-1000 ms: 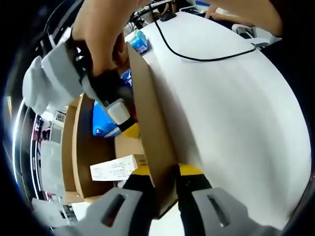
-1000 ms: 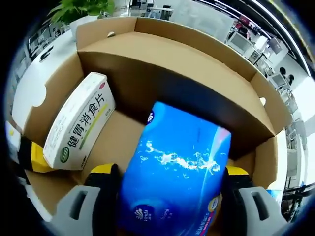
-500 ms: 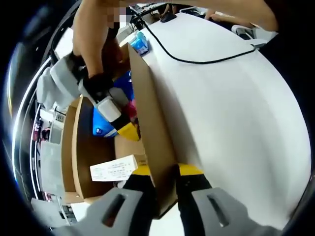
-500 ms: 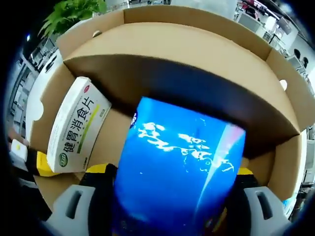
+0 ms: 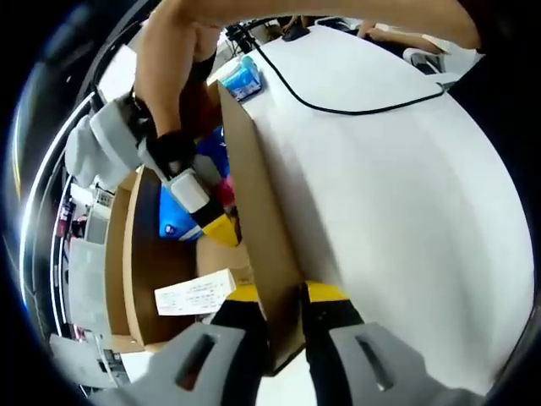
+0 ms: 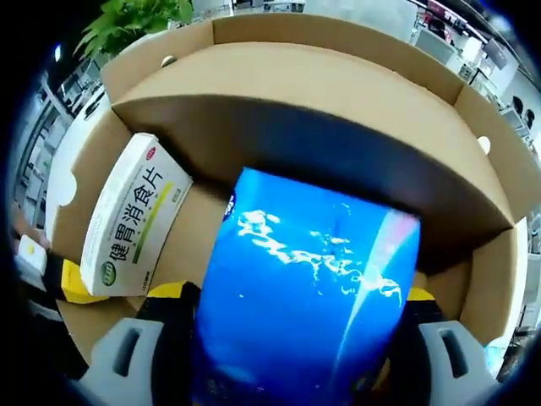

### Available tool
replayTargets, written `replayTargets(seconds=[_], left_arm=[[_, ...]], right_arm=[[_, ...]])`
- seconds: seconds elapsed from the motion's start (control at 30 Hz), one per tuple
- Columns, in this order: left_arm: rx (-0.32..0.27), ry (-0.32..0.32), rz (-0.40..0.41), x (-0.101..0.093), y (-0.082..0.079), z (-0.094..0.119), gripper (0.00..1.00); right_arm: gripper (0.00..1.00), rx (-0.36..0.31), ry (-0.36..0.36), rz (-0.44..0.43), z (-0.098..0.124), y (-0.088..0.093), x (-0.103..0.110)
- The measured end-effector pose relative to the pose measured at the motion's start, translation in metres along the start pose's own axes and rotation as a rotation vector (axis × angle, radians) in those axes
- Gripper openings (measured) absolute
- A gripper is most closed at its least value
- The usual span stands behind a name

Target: Operate the shoe box by opening the lid, removing the specified soft item, and placing it in the target area until the item is outside and the box remains undamaged.

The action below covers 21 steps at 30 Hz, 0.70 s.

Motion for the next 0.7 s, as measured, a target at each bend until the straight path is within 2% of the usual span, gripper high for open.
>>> replayTargets(seconds=[0.13,0.3,0.7], left_arm=[[0.002,-0.002,0.0,-0.0002,-0.0001,0.0002,0.14],[0.002,-0.002,-0.003,-0.0007,0.0002,-0.0001,0.13],[0.003,-0.005,0.0,-0.0009,0.0005,0.0002,0.13]], right_arm=[[0.99,-0.013,-0.001,-0.002,-0.0014,-0.0033,-0.0036],[0.98,-0.028,0.006,-0.005,0.0031,0.0039,-0.0004],[0.92,0.013,0.029,-0.045,0.0077,0.0022,-0.0019]])
Point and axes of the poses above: the point that each gripper's makers call its tool centre point, and the gripper's own axes: z roughly backward along the fingers, x roughly to its left, y roughly out of its underside, the point moved 10 cm from there along z, roughly backward along the fingers, and after that the axes turned 9 degrees about y, right-handed, at the moved point
